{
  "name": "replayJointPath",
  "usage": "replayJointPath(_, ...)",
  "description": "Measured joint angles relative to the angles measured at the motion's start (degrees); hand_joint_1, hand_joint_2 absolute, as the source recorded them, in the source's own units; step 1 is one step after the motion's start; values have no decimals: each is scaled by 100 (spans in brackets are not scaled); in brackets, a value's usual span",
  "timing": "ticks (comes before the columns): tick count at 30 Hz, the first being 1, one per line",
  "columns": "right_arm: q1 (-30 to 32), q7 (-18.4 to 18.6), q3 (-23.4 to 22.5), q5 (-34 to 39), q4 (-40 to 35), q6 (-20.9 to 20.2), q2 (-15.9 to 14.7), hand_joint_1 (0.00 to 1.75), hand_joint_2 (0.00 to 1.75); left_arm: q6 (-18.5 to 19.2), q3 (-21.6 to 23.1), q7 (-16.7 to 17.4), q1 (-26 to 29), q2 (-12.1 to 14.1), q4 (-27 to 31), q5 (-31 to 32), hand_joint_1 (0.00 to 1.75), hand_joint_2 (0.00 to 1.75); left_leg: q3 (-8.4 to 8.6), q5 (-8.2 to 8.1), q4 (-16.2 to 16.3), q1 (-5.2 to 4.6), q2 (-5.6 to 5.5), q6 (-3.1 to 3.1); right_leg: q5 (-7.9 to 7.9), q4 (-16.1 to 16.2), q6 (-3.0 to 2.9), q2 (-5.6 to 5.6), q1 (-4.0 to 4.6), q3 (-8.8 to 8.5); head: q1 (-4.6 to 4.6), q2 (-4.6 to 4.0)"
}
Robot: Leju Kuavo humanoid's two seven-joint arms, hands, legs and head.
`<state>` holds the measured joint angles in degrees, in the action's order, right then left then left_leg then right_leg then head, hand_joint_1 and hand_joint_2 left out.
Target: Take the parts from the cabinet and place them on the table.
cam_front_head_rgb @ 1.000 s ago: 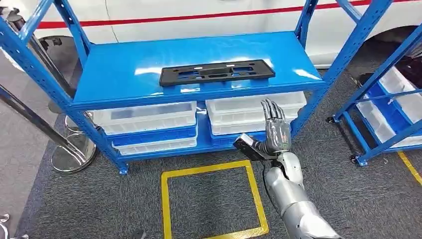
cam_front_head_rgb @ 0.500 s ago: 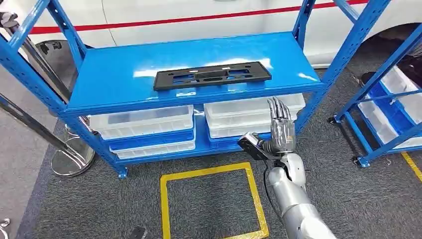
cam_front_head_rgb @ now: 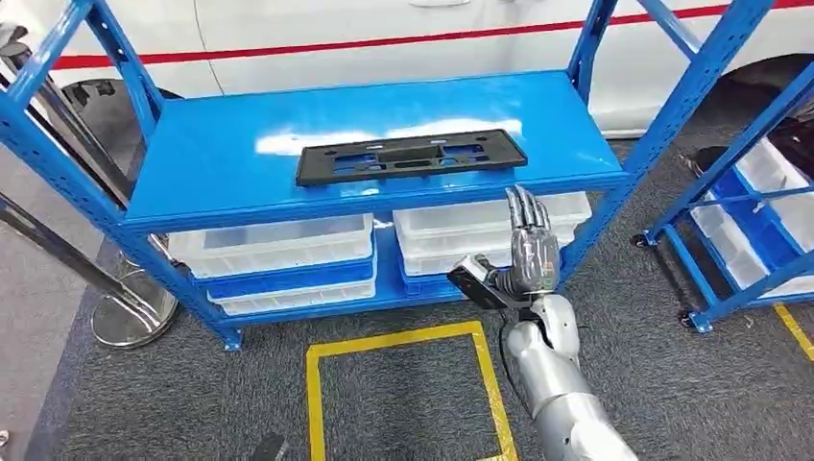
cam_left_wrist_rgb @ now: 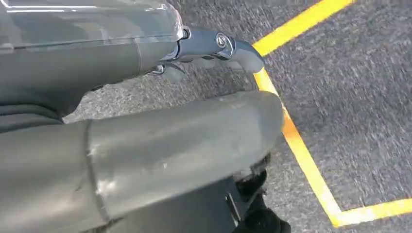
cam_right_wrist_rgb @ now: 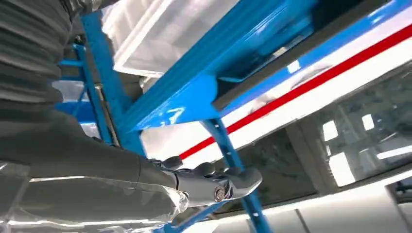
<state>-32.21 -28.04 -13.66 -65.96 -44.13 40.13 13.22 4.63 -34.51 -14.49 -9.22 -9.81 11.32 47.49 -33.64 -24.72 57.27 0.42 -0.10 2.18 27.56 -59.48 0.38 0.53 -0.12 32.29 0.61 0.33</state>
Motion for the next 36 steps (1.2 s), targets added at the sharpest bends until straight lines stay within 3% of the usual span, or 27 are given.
replayJointPath(1,-8,-20,0,19,0,0,2,0,175,0,7,0,-7,-5,0,2,0,0,51,-11,-20,1,0,18,64,-147,33,-10,-18,31,-7,0)
replayJointPath(2,-23,-37,0,35,4,0,2,0,175,0,9,0,-20,-5,0,5,0,0,72,-34,-20,5,1,52,218,-441,56,-18,-23,190,-7,0)
replayJointPath(4,-5,-39,9,113,33,-2,7,0,175,0,13,7,-30,-18,0,7,0,0,117,-88,-18,4,-1,65,572,-1298,110,-20,-55,719,-4,0)
replayJointPath(5,19,-41,20,125,52,-2,9,0,175,2,13,9,-24,-18,0,11,0,0,147,-123,-13,5,-3,61,625,-1579,129,-22,-69,939,-4,0)
replayJointPath(6,38,-44,46,133,81,-2,11,0,175,4,13,9,-11,-18,0,11,0,0,192,-159,-10,8,-8,52,525,-1593,138,-26,-83,1030,-4,0)
replayJointPath(7,43,-44,76,138,107,-2,9,0,175,7,13,9,0,-18,0,11,0,0,248,-202,-10,14,-10,39,300,-1361,144,-28,-96,994,-7,0)
replayJointPath(9,38,-44,144,153,138,-2,18,0,175,11,15,9,-4,-31,0,11,0,0,397,-307,-4,26,-13,-5,-411,-389,152,-42,-118,648,-4,0)
replayJointPath(10,42,-46,175,164,151,-2,18,0,175,11,15,9,-1,-33,0,11,0,0,399,-367,-12,29,-6,-46,-563,-57,142,-54,-114,524,-7,0)
replayJointPath(11,33,-46,194,181,190,-4,19,0,175,11,15,9,-23,-35,0,11,0,0,442,-381,7,21,-18,-81,-332,12,111,-62,-48,573,-11,0)
replayJointPath(12,47,-44,223,186,199,-4,35,0,175,9,15,9,-38,-39,0,11,0,0,412,-417,9,12,-23,-137,-432,-1,16,-73,-40,544,-15,0)
replayJointPath(14,69,-44,260,190,219,-2,52,0,175,9,15,6,-22,-37,0,13,0,0,491,-444,19,5,-16,-192,-395,12,-64,-59,-45,522,-11,0)
replayJointPath(16,50,-81,308,234,223,-2,70,0,175,9,15,7,-26,-37,0,11,0,0,398,-479,280,28,-11,-228,-357,73,-134,-47,-64,390,-15,0)
replayJointPath(18,26,-124,360,273,240,-2,92,0,175,9,15,7,-49,-37,0,13,0,0,-53,-770,1076,30,-11,-246,-296,84,-207,-49,-54,319,-15,0)
replayJointPath(20,53,-131,389,315,269,-2,125,0,175,9,15,7,-35,-37,0,11,0,0,-553,-1061,1790,30,-11,-278,-226,81,-233,-44,-26,256,-15,0)
replayJointPath(21,66,-136,402,328,282,-2,140,0,175,9,15,9,-25,-37,0,11,0,0,-683,-1014,1859,29,-11,-274,-192,77,-238,-33,-12,216,-13,0)
replayJointPath(22,77,-140,422,339,286,-2,146,0,175,9,15,9,-17,-37,0,11,0,0,-683,-808,1673,27,-11,-247,-152,75,-236,-18,1,166,-13,0)
replayJointPath(24,77,-151,487,365,286,-2,185,0,175,0,15,9,-19,-37,0,9,0,0,-407,-109,778,8,-11,-159,-65,73,-234,-8,33,25,-13,0)
replayJointPath(25,78,-153,507,387,289,-2,216,0,175,-4,15,9,-15,-35,0,9,0,0,-288,214,286,-27,-7,-78,-19,82,-230,-10,35,-11,-18,0)
replayJointPath(26,76,-155,542,420,297,-4,238,0,175,-7,13,11,-31,-24,0,9,0,0,-289,43,258,-59,0,-68,-9,81,-206,-8,45,-23,-18,0)
replayJointPath(27,77,-151,562,435,299,-4,240,0,175,-7,13,9,-50,-24,0,5,0,0,-246,20,77,-76,-2,-50,-1,78,-172,2,33,13,-6,0)
replayJointPath(29,98,-151,629,442,302,-2,273,0,175,-7,13,11,-36,-22,0,3,0,0,-229,85,113,-91,-14,-39,43,110,-103,-9,14,-14,-13,0)
replayJointPath(30,84,-151,649,442,299,0,286,0,175,-7,13,11,-38,-31,0,2,0,0,-171,108,20,-35,-11,-13,63,124,-61,-13,57,-56,-11,0)
replayJointPath(31,88,-149,667,442,295,0,291,0,175,-4,13,9,-33,-40,0,2,0,0,-84,127,-46,-14,-3,-7,123,80,-43,-22,32,-66,-13,0)
replayJointPath(32,67,-151,680,446,295,0,293,0,175,-4,13,7,-50,-42,0,2,0,0,-37,112,-81,3,-3,22,224,-141,-2,-22,33,35,-28,0)
replayJointPath(34,74,-149,686,450,297,0,291,0,175,-4,13,9,-77,-50,0,2,0,0,3,65,-75,4,-3,55,572,-1037,59,-23,-15,558,-28,0)
replayJointPath(35,100,-144,686,455,299,0,289,0,175,-4,13,9,-73,-50,0,2,0,0,27,37,-68,4,-3,52,650,-1422,91,-25,-39,824,-28,0)
replayJointPath(36,122,-142,686,463,304,0,289,0,175,-4,11,9,-60,-50,0,2,0,0,55,1,-57,6,-5,40,608,-1596,118,-26,-65,997,-26,0)
